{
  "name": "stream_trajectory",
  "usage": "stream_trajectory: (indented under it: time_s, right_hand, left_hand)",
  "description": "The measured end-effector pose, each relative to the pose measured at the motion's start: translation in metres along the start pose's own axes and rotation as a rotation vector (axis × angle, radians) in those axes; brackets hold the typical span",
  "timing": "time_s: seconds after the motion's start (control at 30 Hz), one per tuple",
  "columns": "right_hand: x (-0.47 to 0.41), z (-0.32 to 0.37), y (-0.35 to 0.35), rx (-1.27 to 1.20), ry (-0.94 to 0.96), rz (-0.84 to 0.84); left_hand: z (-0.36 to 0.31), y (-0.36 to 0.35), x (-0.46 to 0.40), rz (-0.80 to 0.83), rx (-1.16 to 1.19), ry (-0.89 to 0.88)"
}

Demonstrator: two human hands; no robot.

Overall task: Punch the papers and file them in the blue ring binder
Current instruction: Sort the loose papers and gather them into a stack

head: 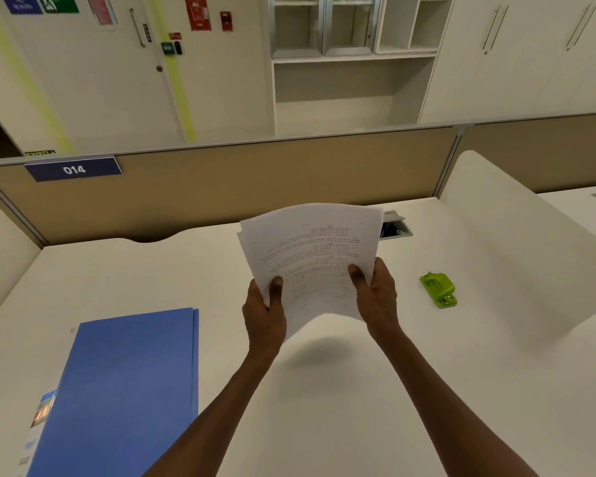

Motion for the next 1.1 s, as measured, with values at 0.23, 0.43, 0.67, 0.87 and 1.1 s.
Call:
stream_trajectory:
  time_s: [0.23,0.43,0.67,0.87,1.1]
  right_hand:
    - [0.011,-0.031,-0.011,-0.051,-0.089,0.128]
    - [0.014,-0.028,-0.015,-0.031,-0.044,0.147]
    - [0.005,-0.018,-0.004,-0.056,0.008,0.141]
    - [0.015,-0.043,-0.007,-0.105,-0.061,0.195]
    - [0.009,-0.039,-0.005,-0.145,-0.047,0.216]
  left_hand:
    - [0.015,0.013,0.011,-0.035,-0.066,0.072]
    - [0.02,0.013,0.016,-0.042,-0.073,0.089]
    - [0.014,0.005,0.016,-0.056,-0.04,0.07]
    - [0.034,0.008,0.03,-0.084,-0.102,0.144]
    - [0.032,-0.001,0.029,-0.083,-0.103,0.145]
Point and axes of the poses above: each hand's wrist, its own x-axis away from the middle knuckle, its own y-axis out of the back of the hand, z = x × y, the point moved 8 cm from there along -x, towards the middle knuckle, and after that the axes turned 13 degrees about x, right-handed, at the moved point
